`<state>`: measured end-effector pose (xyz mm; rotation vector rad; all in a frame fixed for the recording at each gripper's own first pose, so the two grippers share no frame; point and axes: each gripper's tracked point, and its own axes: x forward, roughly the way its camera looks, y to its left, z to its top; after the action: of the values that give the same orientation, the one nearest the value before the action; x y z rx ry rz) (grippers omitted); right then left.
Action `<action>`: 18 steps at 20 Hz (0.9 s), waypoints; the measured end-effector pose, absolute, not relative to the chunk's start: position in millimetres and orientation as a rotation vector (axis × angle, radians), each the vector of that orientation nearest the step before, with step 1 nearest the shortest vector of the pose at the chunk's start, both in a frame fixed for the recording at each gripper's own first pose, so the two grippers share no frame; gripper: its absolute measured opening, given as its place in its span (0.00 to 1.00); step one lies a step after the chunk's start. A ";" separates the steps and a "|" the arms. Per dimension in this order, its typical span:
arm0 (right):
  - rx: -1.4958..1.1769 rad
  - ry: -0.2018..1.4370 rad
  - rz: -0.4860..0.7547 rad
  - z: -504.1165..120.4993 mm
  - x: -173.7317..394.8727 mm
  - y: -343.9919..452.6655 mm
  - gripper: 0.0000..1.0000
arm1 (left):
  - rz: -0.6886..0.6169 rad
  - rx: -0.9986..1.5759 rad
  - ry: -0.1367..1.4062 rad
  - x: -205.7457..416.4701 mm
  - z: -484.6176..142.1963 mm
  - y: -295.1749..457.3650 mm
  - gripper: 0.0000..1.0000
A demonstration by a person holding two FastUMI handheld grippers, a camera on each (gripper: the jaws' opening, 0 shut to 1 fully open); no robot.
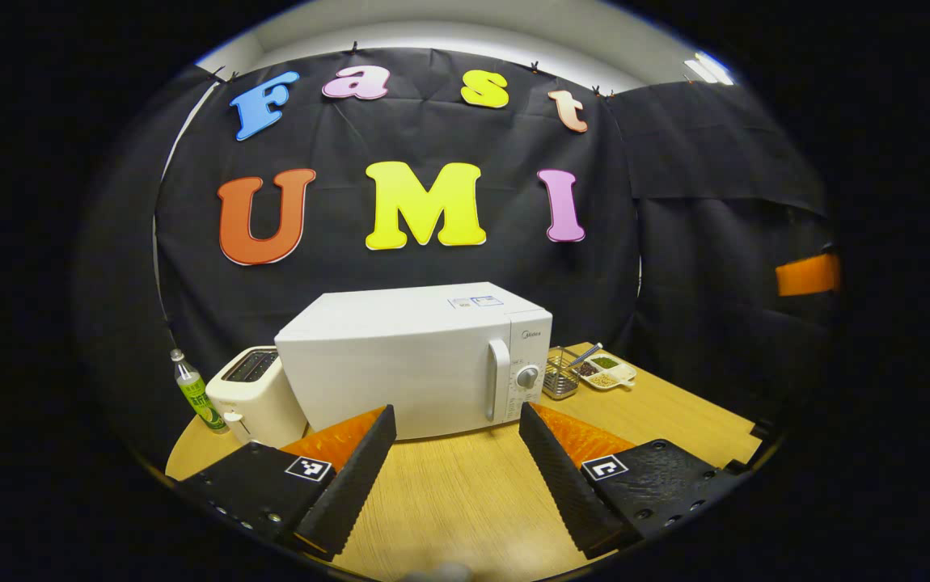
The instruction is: Open the microwave oven with the left hand, put the food in, and close the microwave oven.
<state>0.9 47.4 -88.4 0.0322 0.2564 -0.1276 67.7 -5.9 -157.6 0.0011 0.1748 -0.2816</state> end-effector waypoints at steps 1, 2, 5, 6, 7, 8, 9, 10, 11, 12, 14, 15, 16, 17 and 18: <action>0.035 0.245 -0.101 -86.5 4.2 57.1 1.00 | -0.260 -0.006 0.154 58.5 -140.4 4.8 0.96; 0.035 0.233 -0.081 -83.8 10.0 66.1 1.00 | -0.237 -0.015 0.139 50.6 -125.0 15.0 0.96; 0.045 0.191 -0.034 -70.0 21.8 84.5 0.92 | -0.187 -0.041 0.109 29.2 -88.3 36.3 0.96; 0.051 0.177 -0.021 -64.7 24.4 90.0 1.00 | -0.178 -0.050 0.103 24.4 -78.1 39.2 0.96; 0.056 0.163 -0.012 -59.8 25.9 93.0 1.00 | -0.163 -0.054 0.096 18.1 -68.2 44.2 0.96; 0.058 0.147 -0.006 -53.6 28.1 95.9 1.00 | -0.142 -0.054 0.089 14.5 -59.7 51.2 0.95; 0.057 0.133 0.001 -49.7 29.9 97.8 1.00 | -0.113 -0.049 0.089 10.7 -53.5 61.2 0.95; 0.053 0.121 0.006 -44.6 30.1 100.1 1.00 | -0.077 -0.045 0.089 9.6 -48.6 70.7 0.95; 0.048 0.110 0.010 -40.8 30.5 101.3 1.00 | -0.033 -0.036 0.100 8.6 -45.5 80.4 0.86; 0.042 0.107 0.013 -38.6 30.8 102.0 0.92 | 0.011 -0.027 0.107 7.0 -43.8 90.2 0.86; 0.052 0.088 0.021 -31.3 28.1 103.3 0.92 | 0.021 -0.022 0.083 6.1 -32.6 88.3 0.86; 0.051 0.083 0.022 -29.6 27.6 102.8 0.92 | 0.013 -0.021 0.079 5.4 -30.6 84.3 0.93; 0.046 0.078 0.019 -28.0 26.5 100.7 1.00 | 0.006 -0.022 0.084 4.8 -32.2 83.2 0.93; 0.042 0.074 0.019 -25.6 26.4 99.3 1.00 | 0.004 -0.023 0.087 4.6 -32.0 82.1 0.93; 0.041 0.070 0.017 -23.7 26.3 97.9 0.92 | 0.004 -0.024 0.081 5.0 -30.3 81.9 0.93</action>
<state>26.3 97.9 -23.7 0.0406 0.0700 0.0168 5.0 81.9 -30.3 -0.0239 0.0813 0.0036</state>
